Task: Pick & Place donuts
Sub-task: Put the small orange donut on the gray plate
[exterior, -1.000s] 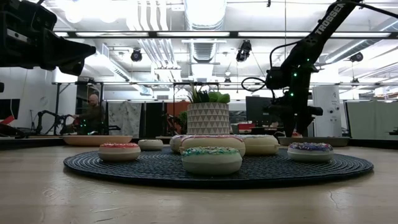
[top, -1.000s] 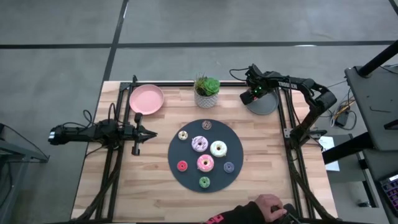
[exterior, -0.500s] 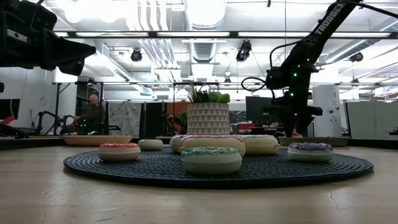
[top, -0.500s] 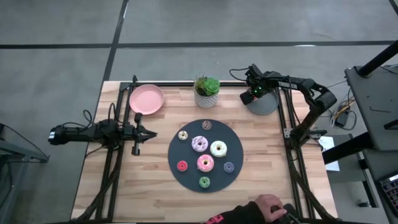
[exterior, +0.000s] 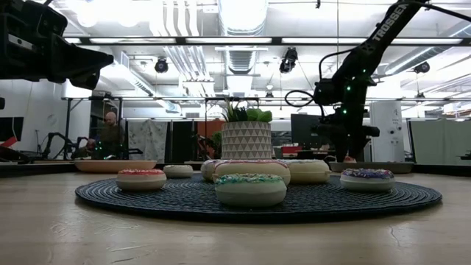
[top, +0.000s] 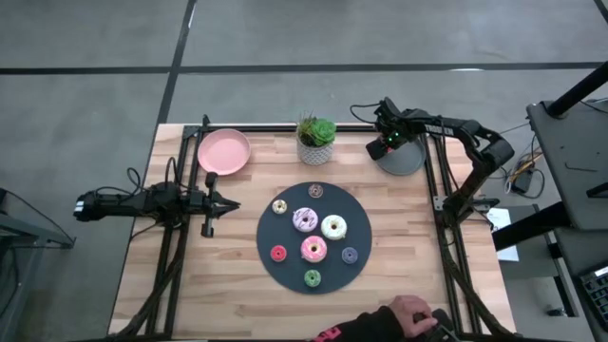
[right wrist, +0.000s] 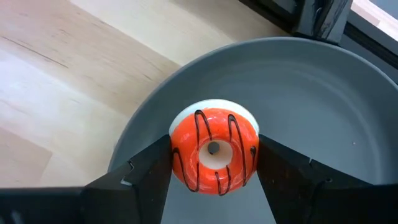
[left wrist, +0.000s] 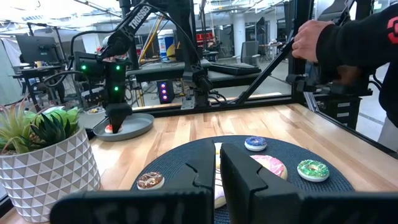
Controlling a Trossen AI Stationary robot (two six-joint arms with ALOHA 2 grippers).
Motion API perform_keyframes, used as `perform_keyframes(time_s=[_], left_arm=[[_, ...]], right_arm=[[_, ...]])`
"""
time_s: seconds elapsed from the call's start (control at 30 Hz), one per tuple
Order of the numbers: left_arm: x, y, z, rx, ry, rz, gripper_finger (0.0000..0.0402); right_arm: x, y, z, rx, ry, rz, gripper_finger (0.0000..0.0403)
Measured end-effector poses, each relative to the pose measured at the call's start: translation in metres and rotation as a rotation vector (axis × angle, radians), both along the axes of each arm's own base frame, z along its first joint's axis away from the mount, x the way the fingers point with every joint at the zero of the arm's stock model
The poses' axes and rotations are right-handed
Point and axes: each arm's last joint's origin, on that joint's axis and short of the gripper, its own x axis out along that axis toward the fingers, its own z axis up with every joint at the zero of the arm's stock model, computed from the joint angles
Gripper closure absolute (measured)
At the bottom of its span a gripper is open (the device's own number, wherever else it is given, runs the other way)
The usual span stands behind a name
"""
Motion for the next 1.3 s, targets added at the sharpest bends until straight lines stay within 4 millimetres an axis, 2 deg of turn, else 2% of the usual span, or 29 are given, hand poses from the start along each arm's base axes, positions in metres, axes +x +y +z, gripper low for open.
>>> perform_keyframes(time_s=[0.2,0.97,1.3], left_arm=[[0.000,0.000,0.000,0.000,0.000,0.000,0.0402],[0.000,0.000,0.000,0.000,0.000,0.000,0.0402],[0.000,0.000,0.000,0.000,0.000,0.000,0.0402]], right_arm=[[0.001,-0.001,-0.008,0.025,0.012,-0.001,0.0193],[0.001,-0.003,-0.007,0.010,0.006,0.014,0.0193],[-0.009,-0.012,-0.003,0.000,-0.013,-0.065,0.0193]])
